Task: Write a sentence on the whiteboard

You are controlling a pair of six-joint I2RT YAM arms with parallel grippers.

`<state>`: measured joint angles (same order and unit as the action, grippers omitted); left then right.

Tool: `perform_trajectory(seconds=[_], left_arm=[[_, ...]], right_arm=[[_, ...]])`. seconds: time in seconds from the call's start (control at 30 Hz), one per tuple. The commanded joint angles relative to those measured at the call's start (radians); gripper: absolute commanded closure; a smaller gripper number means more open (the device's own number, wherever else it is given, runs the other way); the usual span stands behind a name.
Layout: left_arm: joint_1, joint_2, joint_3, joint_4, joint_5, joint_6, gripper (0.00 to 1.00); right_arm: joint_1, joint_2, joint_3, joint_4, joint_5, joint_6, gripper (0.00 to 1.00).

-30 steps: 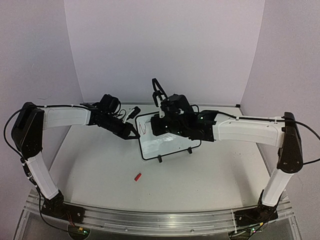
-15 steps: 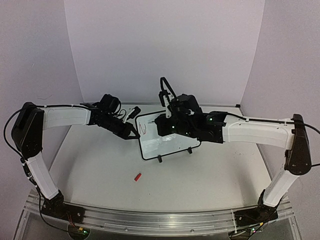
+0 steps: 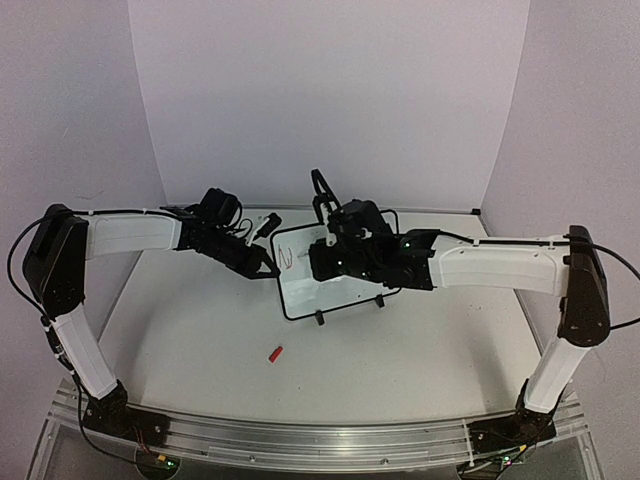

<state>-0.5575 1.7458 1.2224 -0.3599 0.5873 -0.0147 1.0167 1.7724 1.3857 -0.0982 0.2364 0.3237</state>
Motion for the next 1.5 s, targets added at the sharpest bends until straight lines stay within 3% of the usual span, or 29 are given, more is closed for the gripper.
perform_trajectory(seconds=[0.0, 1.03, 1.47], left_arm=[[-0.005, -0.012, 0.035, -0.024, -0.021, 0.013, 1.00], [-0.011, -0.012, 0.039, -0.028, -0.023, 0.039, 1.00], [-0.014, -0.012, 0.041, -0.032, -0.025, 0.041, 1.00]], right_arm=[[-0.009, 0.022, 0.050, 0.015, 0.041, 0.008, 1.00], [-0.017, -0.006, 0.071, 0.005, 0.090, -0.005, 1.00], [-0.015, 0.038, 0.086, 0.006, 0.005, -0.004, 1.00]])
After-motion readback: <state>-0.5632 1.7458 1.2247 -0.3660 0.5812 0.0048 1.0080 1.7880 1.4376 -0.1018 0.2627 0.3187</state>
